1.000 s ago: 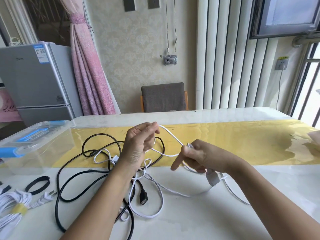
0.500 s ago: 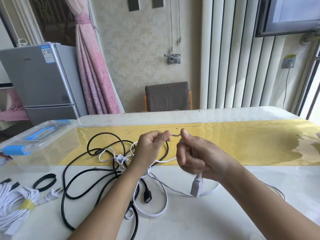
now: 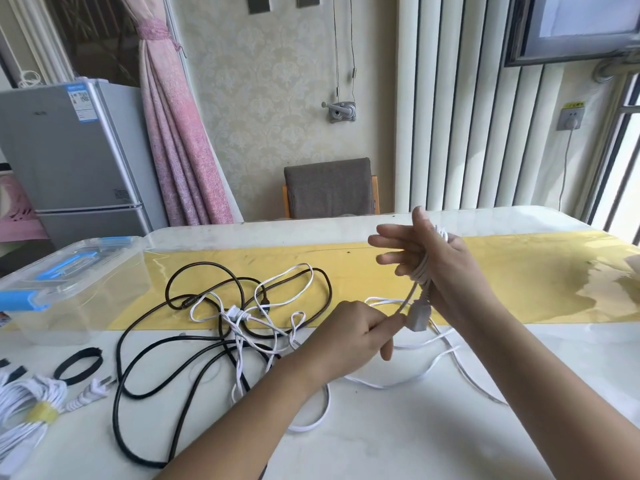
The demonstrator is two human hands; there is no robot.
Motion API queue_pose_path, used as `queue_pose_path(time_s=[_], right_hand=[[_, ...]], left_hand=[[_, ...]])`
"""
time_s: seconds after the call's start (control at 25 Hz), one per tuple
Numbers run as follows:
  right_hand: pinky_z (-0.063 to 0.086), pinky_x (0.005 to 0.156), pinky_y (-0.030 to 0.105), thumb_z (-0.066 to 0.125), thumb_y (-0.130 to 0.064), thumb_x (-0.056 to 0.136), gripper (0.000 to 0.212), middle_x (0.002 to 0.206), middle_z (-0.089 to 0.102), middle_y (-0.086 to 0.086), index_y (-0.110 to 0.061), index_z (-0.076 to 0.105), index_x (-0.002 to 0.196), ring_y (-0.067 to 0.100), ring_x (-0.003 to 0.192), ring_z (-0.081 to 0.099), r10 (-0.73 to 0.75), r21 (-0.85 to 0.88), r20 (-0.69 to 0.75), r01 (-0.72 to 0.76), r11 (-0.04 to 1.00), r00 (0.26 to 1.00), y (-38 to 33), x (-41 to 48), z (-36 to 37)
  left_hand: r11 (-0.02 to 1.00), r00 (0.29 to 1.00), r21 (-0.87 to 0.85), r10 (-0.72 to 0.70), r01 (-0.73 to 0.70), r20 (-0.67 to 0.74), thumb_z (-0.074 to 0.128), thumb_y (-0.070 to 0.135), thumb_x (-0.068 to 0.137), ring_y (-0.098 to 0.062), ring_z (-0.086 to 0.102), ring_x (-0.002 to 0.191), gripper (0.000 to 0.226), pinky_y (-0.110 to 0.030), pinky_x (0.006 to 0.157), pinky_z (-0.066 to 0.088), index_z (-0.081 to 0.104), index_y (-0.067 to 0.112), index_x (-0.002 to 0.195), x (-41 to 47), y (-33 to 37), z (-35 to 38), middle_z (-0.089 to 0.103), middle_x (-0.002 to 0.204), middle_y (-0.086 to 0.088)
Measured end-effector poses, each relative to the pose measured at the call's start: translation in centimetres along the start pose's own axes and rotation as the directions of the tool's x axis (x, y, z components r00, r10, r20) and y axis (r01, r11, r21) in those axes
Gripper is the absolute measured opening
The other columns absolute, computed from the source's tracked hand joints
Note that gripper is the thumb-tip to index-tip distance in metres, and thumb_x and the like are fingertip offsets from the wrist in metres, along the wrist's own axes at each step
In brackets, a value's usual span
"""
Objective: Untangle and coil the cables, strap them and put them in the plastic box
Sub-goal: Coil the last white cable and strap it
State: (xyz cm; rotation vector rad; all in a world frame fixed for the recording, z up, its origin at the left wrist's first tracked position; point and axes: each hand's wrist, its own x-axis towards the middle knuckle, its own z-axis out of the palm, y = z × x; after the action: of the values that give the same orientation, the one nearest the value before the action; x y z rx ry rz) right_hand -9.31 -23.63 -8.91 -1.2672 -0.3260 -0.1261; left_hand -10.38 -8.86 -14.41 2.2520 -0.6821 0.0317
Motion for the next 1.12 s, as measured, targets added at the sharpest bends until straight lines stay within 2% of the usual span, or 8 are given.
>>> queue_pose_path(time_s=[0.08,0.2,0.32,0.52,0.64,0.8,0.96,1.12], right_hand=[[0.050,0.054,0.022,0.045,-0.036,0.096,0.043,0.080,0.074,0.010,-0.003,0.071,0.087,0.018,0.063,0.069,-0.106,-0.312,0.009,0.103,0.945,0.994,0.3,0.0,-0.6],[0.051,0.058,0.020,0.050,-0.041,0.093,0.043,0.063,0.070,-0.001,-0.008,0.071,0.073,0.006,0.054,0.065,-0.288,-0.808,0.070,0.223,0.546,0.955,1.6,0.4,-1.7],[0.048,0.053,0.020,0.049,-0.046,0.091,0.050,0.051,0.062,-0.004,-0.010,0.063,0.060,0.007,0.044,0.058,-0.205,-0.907,0.104,0.177,0.383,0.973,2.4,0.6,-2.5],[0.036,0.044,0.015,0.042,-0.062,0.084,0.066,0.034,0.048,-0.003,-0.010,0.049,0.043,0.008,0.033,0.044,-0.082,-0.868,0.139,0.161,0.470,0.987,2.0,0.2,-1.8],[0.031,0.049,0.019,0.031,-0.077,0.082,0.084,0.038,0.037,0.000,-0.005,0.044,0.041,0.009,0.040,0.035,-0.028,-0.797,0.245,0.217,0.564,0.969,2.0,-0.3,-0.5],[0.020,0.044,0.023,0.052,-0.070,0.068,0.064,0.047,0.024,-0.002,-0.012,0.028,0.050,0.013,0.046,0.020,0.162,-0.658,0.343,0.113,0.745,0.925,2.4,-0.6,0.4],[0.010,0.044,0.024,0.070,-0.043,0.074,0.055,0.053,0.016,-0.002,-0.022,0.024,0.053,0.014,0.046,0.011,0.337,-0.467,0.505,-0.077,0.881,0.794,2.4,-1.0,1.0],[0.018,0.037,0.014,0.072,-0.039,0.079,0.059,0.045,0.021,-0.007,-0.020,0.023,0.053,0.007,0.037,0.015,0.373,-0.220,0.704,-0.314,0.924,0.604,2.7,-1.6,1.7]], left_hand=[[0.997,0.999,0.067,0.048,-0.048,-0.007,0.050,0.038,0.096,-0.010,0.040,0.045,0.046,-0.023,0.051,0.032,0.058,0.014,0.058,-0.2,0.3,0.0,0.043,0.043,0.005],[0.943,0.959,0.249,0.257,-0.223,-0.116,0.040,0.044,0.093,-0.022,0.043,0.053,0.045,-0.035,0.052,0.037,0.047,0.013,0.061,-0.6,0.8,0.2,0.047,0.051,0.001],[0.899,0.873,0.256,0.416,-0.354,-0.255,0.047,0.036,0.092,-0.018,0.029,0.050,0.039,-0.028,0.048,0.025,0.034,0.020,0.060,-1.0,1.4,-0.2,0.027,0.048,0.004],[0.945,0.830,0.016,0.294,-0.326,-0.474,0.058,0.027,0.092,-0.002,0.035,0.042,0.037,-0.012,0.047,0.025,0.050,0.016,0.057,-0.8,0.6,-2.7,0.042,0.044,0.014],[0.941,0.801,-0.099,0.216,-0.323,-0.559,0.056,0.029,0.092,-0.004,0.028,0.041,0.036,-0.014,0.046,0.024,0.051,0.021,0.058,-0.9,0.7,-3.8,0.034,0.042,0.010],[0.941,0.779,-0.182,0.116,-0.285,-0.616,0.056,0.035,0.091,-0.007,0.027,0.044,0.037,-0.018,0.046,0.025,0.052,0.023,0.056,-0.5,0.2,-4.3,0.030,0.045,0.005],[0.963,0.771,-0.159,0.068,-0.216,-0.634,0.057,0.037,0.089,-0.006,0.030,0.045,0.044,-0.020,0.048,0.028,0.048,0.013,0.053,0.0,-1.2,-4.9,0.036,0.043,0.008],[0.992,0.806,-0.007,0.099,-0.127,-0.583,0.050,0.054,0.088,-0.028,0.035,0.052,0.064,-0.035,0.051,0.033,0.042,0.001,0.055,0.6,-3.5,-5.3,0.039,0.051,-0.019]])
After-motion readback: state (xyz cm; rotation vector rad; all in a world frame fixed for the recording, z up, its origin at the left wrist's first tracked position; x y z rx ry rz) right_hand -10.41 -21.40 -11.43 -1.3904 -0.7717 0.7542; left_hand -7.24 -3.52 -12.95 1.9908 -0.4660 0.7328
